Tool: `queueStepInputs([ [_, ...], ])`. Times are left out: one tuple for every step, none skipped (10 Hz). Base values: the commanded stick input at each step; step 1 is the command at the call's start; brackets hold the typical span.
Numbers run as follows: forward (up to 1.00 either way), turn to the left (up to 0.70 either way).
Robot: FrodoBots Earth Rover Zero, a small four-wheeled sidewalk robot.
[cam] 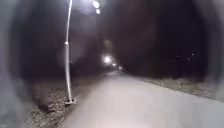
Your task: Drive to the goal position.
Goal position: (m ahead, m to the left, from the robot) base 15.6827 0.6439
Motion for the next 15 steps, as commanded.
queueStepInputs([
  [1.0, 0.0],
  [1.0, 0.0],
  [1.0, 0.0],
  [1.0, 0.0],
  [1.0, 0.0],
  [1.0, 0.0],
  [1.0, 0.0],
  [1.0, 0.0],
  [1.0, 0.0],
  [1.0, 0.0],
  [1.0, 0.0],
  [1.0, 0.0],
  [1.0, 0.0],
  [1.0, 0.21],
  [1.0, 0.39],
])
